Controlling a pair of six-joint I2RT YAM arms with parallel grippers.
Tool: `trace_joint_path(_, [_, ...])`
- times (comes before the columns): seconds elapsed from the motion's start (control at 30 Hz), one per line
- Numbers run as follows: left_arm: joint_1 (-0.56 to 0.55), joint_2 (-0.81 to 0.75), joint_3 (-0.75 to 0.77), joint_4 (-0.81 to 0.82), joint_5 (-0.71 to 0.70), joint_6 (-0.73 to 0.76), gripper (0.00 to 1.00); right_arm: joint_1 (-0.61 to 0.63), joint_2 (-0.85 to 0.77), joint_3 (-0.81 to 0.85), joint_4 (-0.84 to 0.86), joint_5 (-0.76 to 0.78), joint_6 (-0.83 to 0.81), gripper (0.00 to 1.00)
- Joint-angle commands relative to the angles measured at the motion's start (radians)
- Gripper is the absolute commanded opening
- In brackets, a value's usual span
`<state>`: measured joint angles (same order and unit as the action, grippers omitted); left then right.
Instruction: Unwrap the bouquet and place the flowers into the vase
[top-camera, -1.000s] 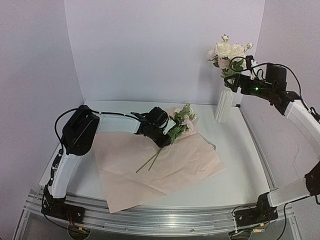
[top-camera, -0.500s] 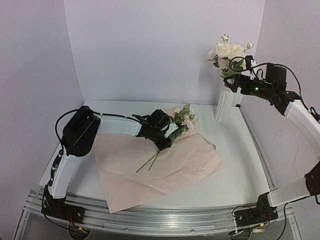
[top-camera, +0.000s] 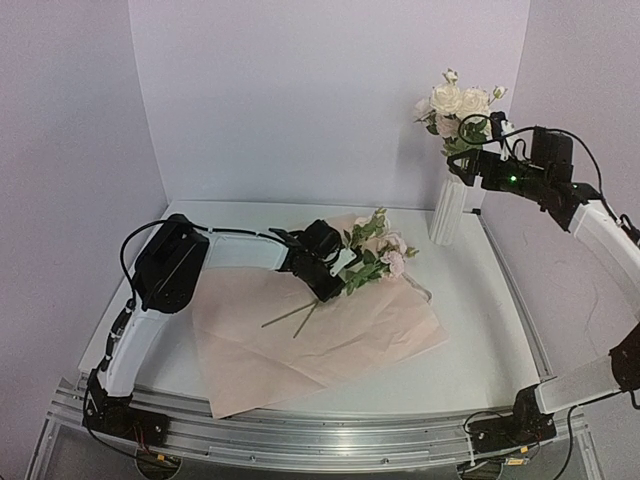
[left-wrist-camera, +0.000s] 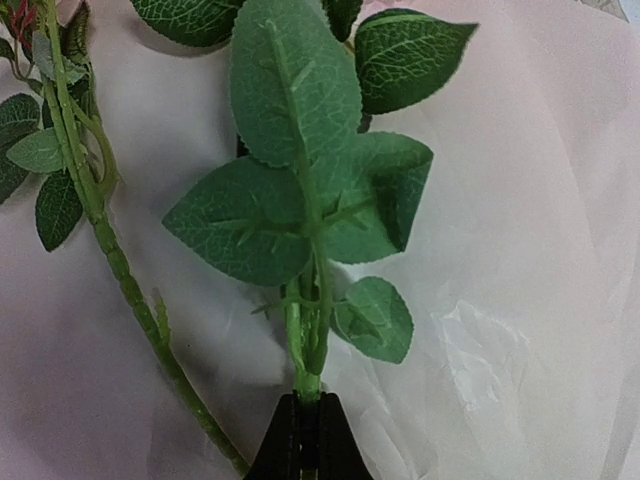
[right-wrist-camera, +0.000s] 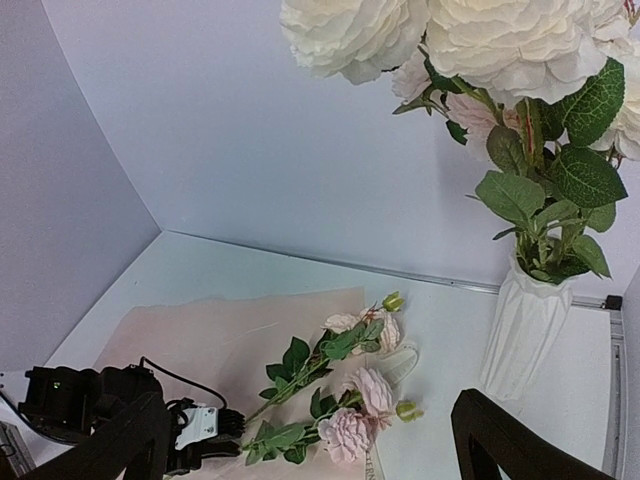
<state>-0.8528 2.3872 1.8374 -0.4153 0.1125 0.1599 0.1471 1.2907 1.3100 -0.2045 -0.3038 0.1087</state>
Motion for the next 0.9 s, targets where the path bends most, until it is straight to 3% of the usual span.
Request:
trace_joint_path(0.0, [0.005, 0.027, 0.037, -0.072, 0.030, -0.025, 0.00, 0.005, -0.040, -0.004, 0.013, -0.015, -0.006, 0.98])
trace_joint_path(0.17, [0.022, -0.068, 0.077, -0.065, 0.152, -0.132, 0.00, 0.006, -0.040, 0.000, 0.012, -0.019, 0.010, 0.98])
trace_joint_path(0.33, [0.076, -0.165, 0.135, -0.061, 0.315, -0.270, 0.00, 0.021, -0.014, 0.025, -0.013, 0.004, 0.173, 0.98])
trace_joint_path(0.53, [0.138, -0.256, 0.032, 0.025, 0.416, -0.404, 0.00, 0.244, 0.086, -0.034, -0.024, 0.083, 0.432, 0.98])
trace_joint_path(0.7, [0.146, -0.299, -0.043, 0.075, 0.444, -0.452, 0.00, 0.366, 0.206, -0.128, 0.132, 0.117, 0.801, 0.98])
trace_joint_path(0.87, [0.145, -0.304, -0.058, 0.103, 0.445, -0.476, 0.00, 0.434, 0.407, -0.087, 0.377, 0.131, 0.918, 0.98])
